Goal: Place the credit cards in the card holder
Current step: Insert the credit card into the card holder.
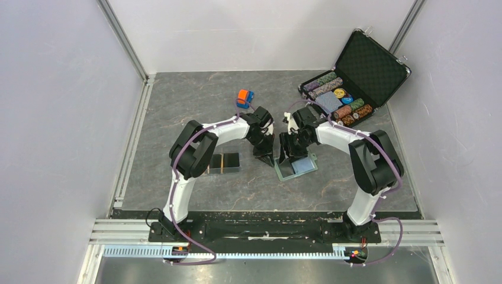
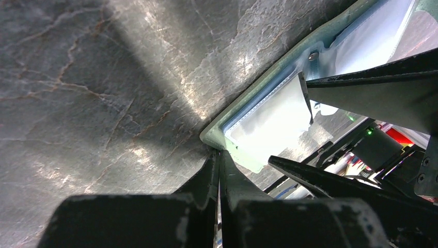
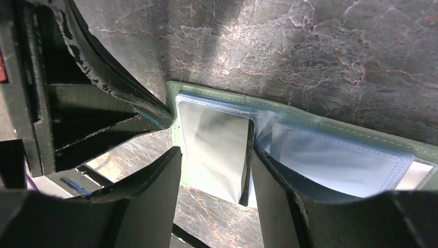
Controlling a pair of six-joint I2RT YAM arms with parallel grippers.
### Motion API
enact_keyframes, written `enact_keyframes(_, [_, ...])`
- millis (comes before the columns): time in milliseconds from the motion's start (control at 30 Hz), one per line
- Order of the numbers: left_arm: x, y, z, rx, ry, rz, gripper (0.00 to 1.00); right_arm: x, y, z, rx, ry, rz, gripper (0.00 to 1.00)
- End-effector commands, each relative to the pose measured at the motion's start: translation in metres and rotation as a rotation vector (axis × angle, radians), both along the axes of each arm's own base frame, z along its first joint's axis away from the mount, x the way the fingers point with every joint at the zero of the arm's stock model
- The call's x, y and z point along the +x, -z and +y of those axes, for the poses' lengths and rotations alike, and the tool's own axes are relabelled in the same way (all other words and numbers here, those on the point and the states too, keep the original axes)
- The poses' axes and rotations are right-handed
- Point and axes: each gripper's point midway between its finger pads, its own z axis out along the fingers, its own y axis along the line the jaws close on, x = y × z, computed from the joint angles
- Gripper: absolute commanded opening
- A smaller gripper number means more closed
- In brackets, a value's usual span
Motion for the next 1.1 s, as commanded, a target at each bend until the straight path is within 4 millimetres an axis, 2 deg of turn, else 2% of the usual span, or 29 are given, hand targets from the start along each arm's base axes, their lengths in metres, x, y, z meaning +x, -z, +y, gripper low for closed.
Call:
enact_keyframes(0, [0.011, -0.008, -0.016, -0.041, -0.02, -0.035, 0.02, -0.011, -0.008, 0.017, 0.083, -0.011, 0.041, 0.55])
enact_keyframes(100, [0.017, -0.019, -0.012, -0.034, -0.021, -0.093, 0.03, 0.0, -0.016, 0.012, 0.04, -0.012, -0.005, 0.59])
enact_keyframes(267, [0.037, -0.058, 0.003, -0.041, -0.048, -0.238, 0.18, 0.024, -0.042, 0.008, -0.009, -0.014, -0.104, 0.74])
enact_keyframes(400, [0.055, -0.091, 0.028, -0.129, -0.143, -0.29, 0.29, 0.038, -0.06, 0.015, 0.002, -0.025, -0.147, 0.8])
enact_keyframes(500, [0.065, -0.109, 0.052, -0.22, -0.24, -0.285, 0.33, 0.041, -0.065, 0.022, 0.009, -0.044, -0.154, 0.82])
enact_keyframes(633, [0.073, -0.121, 0.096, -0.278, -0.366, -0.291, 0.39, 0.038, -0.057, 0.024, -0.004, -0.05, -0.133, 0.83])
enact_keyframes(733, [0.07, -0.117, 0.135, -0.211, -0.413, -0.302, 0.42, 0.037, -0.053, 0.022, -0.016, -0.055, -0.13, 0.85])
enact_keyframes(1000, [0.034, -0.097, 0.254, 0.29, -0.465, -0.32, 0.54, 0.043, -0.062, 0.033, 0.004, -0.078, -0.151, 0.88])
enact_keyframes(1067, [0.025, -0.099, 0.278, 0.413, -0.461, -0.319, 0.59, 0.042, -0.061, 0.036, 0.004, -0.088, -0.146, 0.88])
